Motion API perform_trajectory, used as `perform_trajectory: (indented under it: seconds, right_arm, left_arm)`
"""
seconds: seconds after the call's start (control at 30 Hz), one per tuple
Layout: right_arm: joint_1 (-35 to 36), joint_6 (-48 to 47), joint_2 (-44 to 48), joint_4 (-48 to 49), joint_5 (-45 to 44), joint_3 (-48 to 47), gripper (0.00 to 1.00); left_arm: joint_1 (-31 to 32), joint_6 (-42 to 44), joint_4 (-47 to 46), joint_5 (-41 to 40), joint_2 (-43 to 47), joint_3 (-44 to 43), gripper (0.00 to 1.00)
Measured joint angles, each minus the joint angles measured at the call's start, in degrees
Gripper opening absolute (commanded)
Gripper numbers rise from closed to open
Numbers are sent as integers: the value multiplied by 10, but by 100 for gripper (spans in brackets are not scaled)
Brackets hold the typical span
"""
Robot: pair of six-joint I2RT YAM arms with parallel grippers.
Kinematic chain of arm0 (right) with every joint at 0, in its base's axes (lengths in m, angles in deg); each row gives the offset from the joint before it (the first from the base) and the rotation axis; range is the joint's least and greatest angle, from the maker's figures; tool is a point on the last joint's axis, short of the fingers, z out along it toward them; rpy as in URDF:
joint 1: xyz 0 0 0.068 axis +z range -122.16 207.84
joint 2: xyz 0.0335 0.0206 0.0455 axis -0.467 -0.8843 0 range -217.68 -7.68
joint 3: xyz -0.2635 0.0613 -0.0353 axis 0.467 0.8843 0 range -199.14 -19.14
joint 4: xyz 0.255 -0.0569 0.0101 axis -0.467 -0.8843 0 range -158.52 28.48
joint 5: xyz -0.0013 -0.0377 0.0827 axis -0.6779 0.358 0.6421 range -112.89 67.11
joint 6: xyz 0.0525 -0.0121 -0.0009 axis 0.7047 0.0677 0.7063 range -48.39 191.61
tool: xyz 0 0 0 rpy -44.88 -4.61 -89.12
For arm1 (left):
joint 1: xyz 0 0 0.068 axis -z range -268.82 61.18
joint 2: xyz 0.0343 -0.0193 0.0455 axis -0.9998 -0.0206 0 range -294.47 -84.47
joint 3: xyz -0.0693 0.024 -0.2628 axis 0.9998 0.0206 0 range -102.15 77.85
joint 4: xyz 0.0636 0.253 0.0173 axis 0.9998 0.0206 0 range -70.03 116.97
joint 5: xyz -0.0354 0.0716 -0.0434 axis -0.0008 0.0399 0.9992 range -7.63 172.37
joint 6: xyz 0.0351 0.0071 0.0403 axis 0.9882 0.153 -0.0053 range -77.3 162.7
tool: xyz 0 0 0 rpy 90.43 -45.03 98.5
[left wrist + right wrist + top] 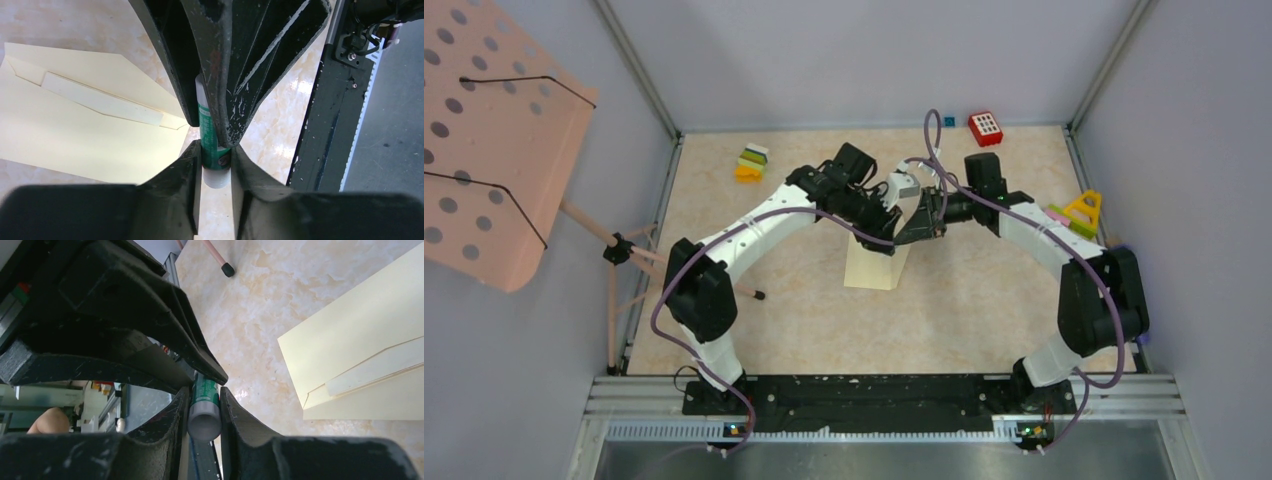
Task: Place the letter into the envelope and seal it
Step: Pick up the solid glue from the center of the board.
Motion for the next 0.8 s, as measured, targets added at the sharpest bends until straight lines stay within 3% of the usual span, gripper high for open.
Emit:
perform_trajectory:
  seconds: [0.1, 0.2, 0.3, 0.63, 0.8]
  right_arm:
    - [0, -2, 0, -2, 2, -5, 0]
    - [-3, 5, 0, 2, 9, -5, 0]
    - [-14, 30, 0, 22, 26, -4, 0]
    - [-45, 95, 0, 96, 62, 2, 0]
    - [-65, 181, 0, 205, 78, 46, 0]
  left_arm:
    - [0, 1, -4, 0, 0, 0, 69]
    - [-3, 1, -4, 1, 0, 0, 76]
    - [-9, 0, -5, 10, 2, 1, 75]
    - [-63, -15, -16, 111, 6, 10, 56]
    - [-116, -88, -87, 179, 19, 64, 59]
